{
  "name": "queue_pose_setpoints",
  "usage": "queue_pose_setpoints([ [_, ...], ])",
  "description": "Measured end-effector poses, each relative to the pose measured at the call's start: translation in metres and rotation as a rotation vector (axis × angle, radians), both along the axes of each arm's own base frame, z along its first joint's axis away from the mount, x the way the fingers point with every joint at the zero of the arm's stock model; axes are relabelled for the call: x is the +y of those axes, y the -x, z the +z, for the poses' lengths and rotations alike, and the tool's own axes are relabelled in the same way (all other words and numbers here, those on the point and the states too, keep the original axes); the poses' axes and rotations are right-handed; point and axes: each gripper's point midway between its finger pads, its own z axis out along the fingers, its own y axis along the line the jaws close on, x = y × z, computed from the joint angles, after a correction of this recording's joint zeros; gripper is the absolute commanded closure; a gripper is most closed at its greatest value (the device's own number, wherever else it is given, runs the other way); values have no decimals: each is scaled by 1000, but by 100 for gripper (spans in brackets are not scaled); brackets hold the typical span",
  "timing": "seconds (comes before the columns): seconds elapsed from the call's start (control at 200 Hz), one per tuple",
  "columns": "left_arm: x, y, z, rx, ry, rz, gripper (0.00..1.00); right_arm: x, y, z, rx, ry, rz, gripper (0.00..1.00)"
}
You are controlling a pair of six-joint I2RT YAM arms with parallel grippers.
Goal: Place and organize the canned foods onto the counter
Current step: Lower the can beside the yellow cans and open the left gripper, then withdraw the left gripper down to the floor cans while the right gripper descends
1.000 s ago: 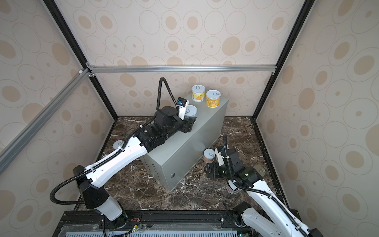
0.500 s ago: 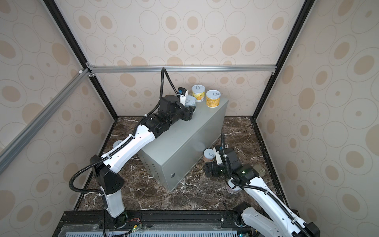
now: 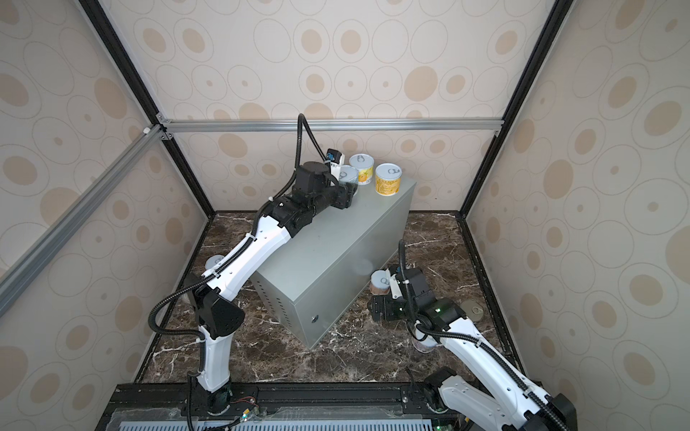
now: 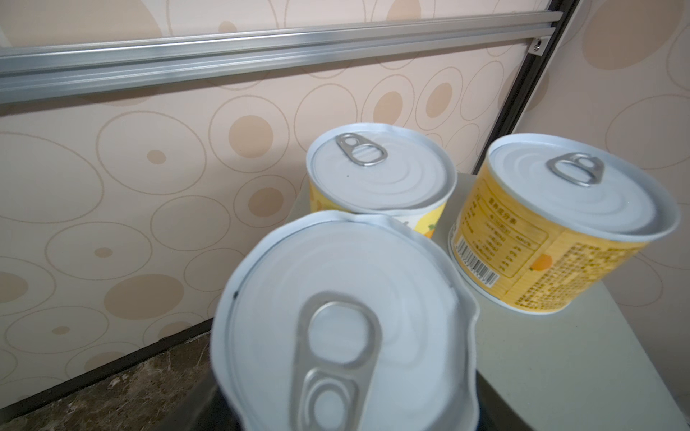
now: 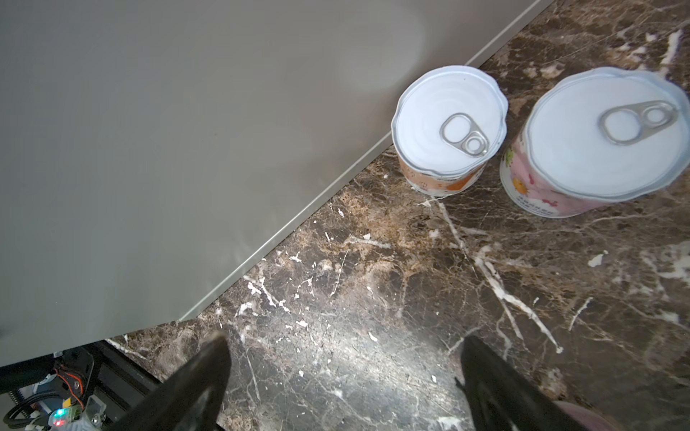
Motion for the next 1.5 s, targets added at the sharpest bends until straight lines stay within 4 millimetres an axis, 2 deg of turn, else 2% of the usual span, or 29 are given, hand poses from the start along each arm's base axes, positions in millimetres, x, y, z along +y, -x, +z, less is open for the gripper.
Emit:
queue_pose_setpoints([
  [0.12,-1,1,-2,8,-2,-7,14,0,-1,0,-3,-1,-1,1],
  [0.315,-2,4,-11,43,-22,-21,1,-2,-1,2,-13,2,-8,2],
  [0.505,0,6,-17,65,-34,-21,1,-4,-1,4,-21,7,-20,2],
  [0.725,6,15,-9,69,-33,-22,1,-10,2,5,-18,17,-43,2],
  [0.785,12,23,-2,64,-27,-23,1,-12,3,5,-19,19,-55,2],
  [1.0,42,62,44,11,26,-12,1,-18,5,5,-13,26,-91,2],
  [1.135,66,84,57,-5,40,16,1,-21,6,4,-4,31,-111,2],
  [1.27,89,104,54,2,35,53,1,-23,7,3,7,35,-127,2],
  [1.5,126,140,23,48,20,109,1,-24,3,3,5,21,-159,1],
])
